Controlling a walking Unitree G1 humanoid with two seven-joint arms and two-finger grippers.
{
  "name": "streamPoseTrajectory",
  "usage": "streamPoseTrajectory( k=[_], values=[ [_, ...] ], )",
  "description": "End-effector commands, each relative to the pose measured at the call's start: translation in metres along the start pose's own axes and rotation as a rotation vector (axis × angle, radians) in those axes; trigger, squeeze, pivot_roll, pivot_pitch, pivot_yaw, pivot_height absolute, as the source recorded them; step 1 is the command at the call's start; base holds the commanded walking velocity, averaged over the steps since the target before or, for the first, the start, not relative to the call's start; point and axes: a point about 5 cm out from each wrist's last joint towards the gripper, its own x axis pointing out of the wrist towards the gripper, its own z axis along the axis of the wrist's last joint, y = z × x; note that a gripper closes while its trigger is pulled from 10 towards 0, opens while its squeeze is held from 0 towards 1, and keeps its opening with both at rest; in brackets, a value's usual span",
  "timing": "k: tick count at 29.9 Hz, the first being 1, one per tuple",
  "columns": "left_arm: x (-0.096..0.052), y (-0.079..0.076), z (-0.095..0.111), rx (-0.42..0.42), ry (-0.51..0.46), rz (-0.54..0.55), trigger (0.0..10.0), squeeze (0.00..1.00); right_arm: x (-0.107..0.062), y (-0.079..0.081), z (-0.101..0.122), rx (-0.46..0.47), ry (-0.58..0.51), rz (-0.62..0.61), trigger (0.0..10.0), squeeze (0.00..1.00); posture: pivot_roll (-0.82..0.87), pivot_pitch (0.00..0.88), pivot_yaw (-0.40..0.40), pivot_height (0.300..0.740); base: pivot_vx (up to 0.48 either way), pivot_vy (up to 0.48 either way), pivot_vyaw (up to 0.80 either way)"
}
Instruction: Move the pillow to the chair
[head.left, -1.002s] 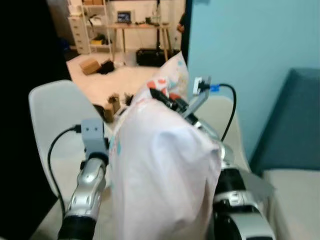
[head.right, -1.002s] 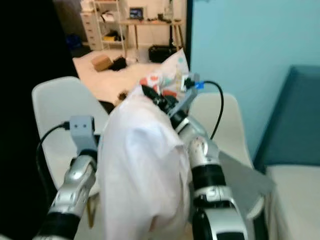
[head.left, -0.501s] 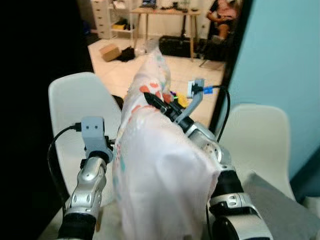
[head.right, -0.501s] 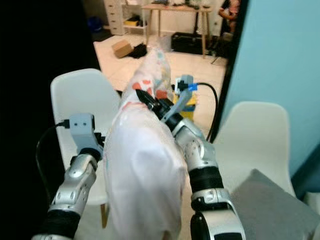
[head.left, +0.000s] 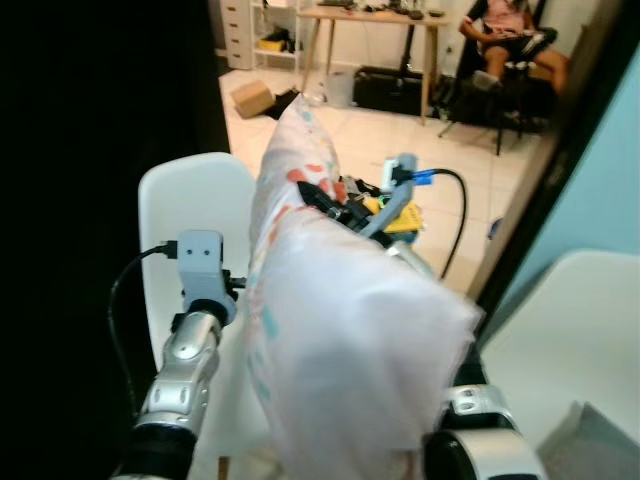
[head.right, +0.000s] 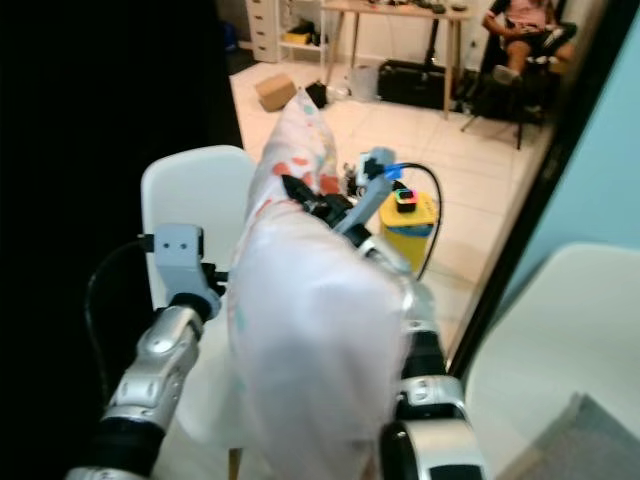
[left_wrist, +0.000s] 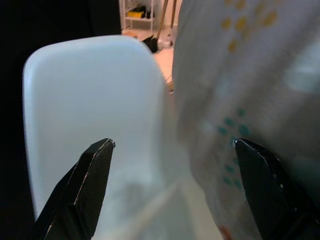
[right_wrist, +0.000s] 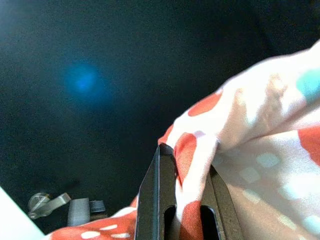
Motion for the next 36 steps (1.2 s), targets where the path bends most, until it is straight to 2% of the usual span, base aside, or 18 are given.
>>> streamPoseTrajectory(
  k=[1,5,15,19,25,30,36],
  values=[
    [-0.002,-0.009,-0.007,0.013,0.030,-0.042,10.0,0.00,0.003,0.004,0.014,-0.027,-0.049,0.027,10.0,0.00,-0.20,0.000,0.001,0.728,0.000,0.000,0.00],
    [-0.003,-0.012,-0.005,0.033,0.017,-0.063,10.0,0.00,0.003,0.005,0.014,-0.025,-0.045,0.032,10.0,0.00,-0.20,0.000,0.000,0.728,0.000,0.000,0.00],
    [-0.003,-0.008,-0.005,0.031,0.021,-0.036,10.0,0.00,0.004,0.010,0.005,-0.019,-0.009,0.063,10.0,0.00,-0.20,0.000,-0.002,0.728,0.000,-0.432,0.00],
    [-0.002,0.000,-0.004,0.000,0.018,0.032,10.0,0.00,0.003,0.012,-0.002,-0.041,0.030,0.080,10.0,0.00,-0.20,0.000,-0.001,0.728,0.000,0.000,0.00],
    [-0.002,0.002,-0.002,0.019,0.006,0.028,10.0,0.00,0.002,0.016,-0.010,-0.080,0.071,0.110,10.0,0.00,-0.20,0.000,-0.001,0.728,0.000,0.000,0.00],
    [-0.003,0.004,-0.002,0.018,-0.003,0.037,10.0,0.00,0.001,0.016,-0.012,-0.124,0.090,0.116,10.0,0.00,-0.20,0.000,-0.002,0.728,0.308,0.000,0.00],
    [-0.003,0.002,-0.001,0.021,-0.005,0.033,10.0,0.00,-0.001,0.014,-0.012,-0.146,0.092,0.103,10.0,0.00,-0.20,0.000,-0.002,0.728,0.340,0.000,0.59]
  ],
)
